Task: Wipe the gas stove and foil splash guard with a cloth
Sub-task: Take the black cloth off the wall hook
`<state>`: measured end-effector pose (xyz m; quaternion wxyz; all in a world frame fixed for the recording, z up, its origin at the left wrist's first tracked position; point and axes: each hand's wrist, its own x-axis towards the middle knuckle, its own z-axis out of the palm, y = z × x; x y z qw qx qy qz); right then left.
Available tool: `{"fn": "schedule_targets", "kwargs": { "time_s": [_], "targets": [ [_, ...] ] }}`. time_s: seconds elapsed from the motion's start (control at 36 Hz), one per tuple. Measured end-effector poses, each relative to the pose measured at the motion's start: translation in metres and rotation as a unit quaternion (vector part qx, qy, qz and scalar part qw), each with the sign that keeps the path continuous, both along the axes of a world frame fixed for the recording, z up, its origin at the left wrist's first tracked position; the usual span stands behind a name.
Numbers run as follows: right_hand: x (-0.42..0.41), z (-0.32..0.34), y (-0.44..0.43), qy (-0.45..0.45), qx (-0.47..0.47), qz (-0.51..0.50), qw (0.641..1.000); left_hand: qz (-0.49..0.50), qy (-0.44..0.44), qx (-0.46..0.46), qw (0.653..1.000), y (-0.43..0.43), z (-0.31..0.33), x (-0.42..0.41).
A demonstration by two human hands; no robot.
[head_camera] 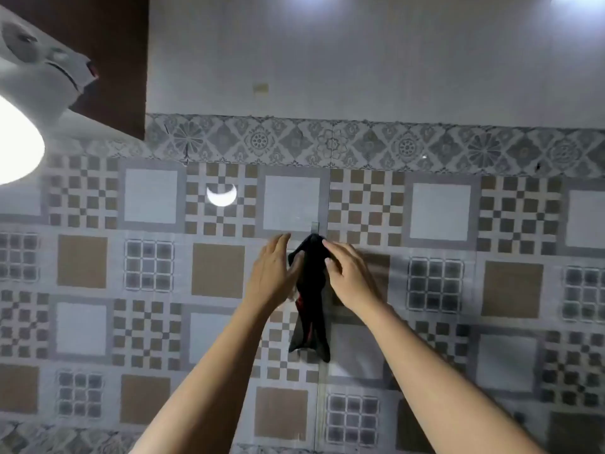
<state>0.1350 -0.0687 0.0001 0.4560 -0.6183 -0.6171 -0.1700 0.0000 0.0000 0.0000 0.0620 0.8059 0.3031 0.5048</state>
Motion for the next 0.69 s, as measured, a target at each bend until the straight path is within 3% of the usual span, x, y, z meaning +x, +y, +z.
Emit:
{"fn": "schedule_targets", "kwargs": {
  "time_s": [0.19, 0.39, 0.5, 0.69],
  "targets": [
    [0.014, -0.007, 0.047, 0.117, 0.052, 0.002, 0.992, -0.100, -0.091, -0.058, 0.989, 0.035, -0.004, 0.025],
    [0.011, -0.009, 0.062, 0.143, 0.121, -0.008, 0.982, -0.114, -0.126, -0.053, 0.984, 0.045, -0.015, 0.038],
    [0.011, -0.005, 0.068, 0.176, 0.107, -0.016, 0.978, -0.120, -0.149, -0.066, 0.979, 0.042, -0.013, 0.040],
    [0.009, 0.005, 0.069, 0.157, 0.075, -0.043, 0.984, -0.127, -0.149, -0.064, 0.979, 0.038, -0.003, 0.032]
  ]
}}
